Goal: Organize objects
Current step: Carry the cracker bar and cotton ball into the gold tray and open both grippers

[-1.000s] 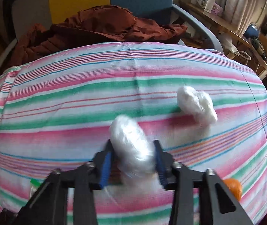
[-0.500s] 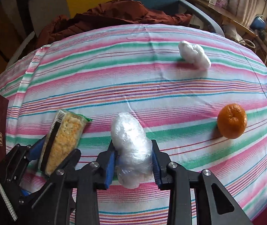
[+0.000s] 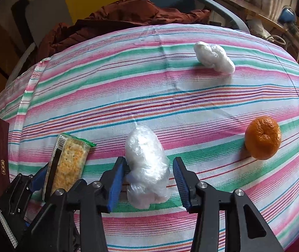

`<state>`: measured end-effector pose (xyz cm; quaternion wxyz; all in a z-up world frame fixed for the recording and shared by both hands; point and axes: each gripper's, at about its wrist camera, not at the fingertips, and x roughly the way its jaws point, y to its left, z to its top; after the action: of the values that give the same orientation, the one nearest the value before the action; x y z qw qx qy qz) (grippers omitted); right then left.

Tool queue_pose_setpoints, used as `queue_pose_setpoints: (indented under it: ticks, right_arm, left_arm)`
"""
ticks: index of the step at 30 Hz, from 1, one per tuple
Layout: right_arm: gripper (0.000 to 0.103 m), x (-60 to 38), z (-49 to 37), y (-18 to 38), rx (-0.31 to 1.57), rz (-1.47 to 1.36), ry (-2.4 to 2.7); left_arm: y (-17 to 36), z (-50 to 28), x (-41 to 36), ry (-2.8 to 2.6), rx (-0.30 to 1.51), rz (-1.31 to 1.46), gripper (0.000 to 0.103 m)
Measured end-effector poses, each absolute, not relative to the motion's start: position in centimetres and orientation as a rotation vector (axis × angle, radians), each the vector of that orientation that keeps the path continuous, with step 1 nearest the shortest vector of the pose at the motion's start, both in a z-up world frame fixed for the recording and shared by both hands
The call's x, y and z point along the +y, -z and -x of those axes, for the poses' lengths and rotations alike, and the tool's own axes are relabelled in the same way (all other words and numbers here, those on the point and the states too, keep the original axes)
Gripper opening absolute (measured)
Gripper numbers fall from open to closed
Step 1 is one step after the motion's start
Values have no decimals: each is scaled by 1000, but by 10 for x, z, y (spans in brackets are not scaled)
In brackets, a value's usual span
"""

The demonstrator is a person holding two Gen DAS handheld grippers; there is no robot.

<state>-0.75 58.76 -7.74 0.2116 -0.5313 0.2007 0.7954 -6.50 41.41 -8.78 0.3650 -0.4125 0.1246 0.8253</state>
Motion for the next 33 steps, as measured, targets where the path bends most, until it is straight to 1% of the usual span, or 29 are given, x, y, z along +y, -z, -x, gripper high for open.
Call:
queue_pose_setpoints:
  ticks: [1,2,3,4,6,9,11,13,17,22,26,33]
  right_arm:
    - [40,585,10,79,538,1483,-2209]
    - [35,584,10,79,519,1485,-2211]
    - [35,583,11,79,499,1485,-2217]
    - [35,582,11,79,488,1484,-2226]
    - [34,580,11,77,481,1476,-2250]
    - [34,577,11,73,477,1462,-2281]
    - [34,574,12,71,470,1458,-2307]
    - [34,567,13,68,456,1457,-2337]
    - [35,556,15,64,402,1454,-2385]
    - [35,542,16,62,347,1462,-2415]
    - [35,530,16,57,352,1465,-2437]
    - [35,471,17,27,374,1413,-2575]
  left_arm:
    - [88,65,414,-2121,319,1062,50]
    - [88,65,415,-2120,318,1063,50]
    - [88,66,414,-2117,310,1065,50]
    - [87,67,412,-2112,294,1070,48]
    - [86,71,408,-2095,258,1084,47]
    - [83,66,404,-2083,294,1088,47]
    - [79,64,396,-2084,282,1107,48]
    - [72,61,385,-2093,253,1116,48]
    - [48,51,357,-2142,257,1085,48]
    - [14,41,305,-2213,217,1061,48]
    - [-6,38,261,-2274,171,1040,48]
    - [-21,48,178,-2404,44,1055,48]
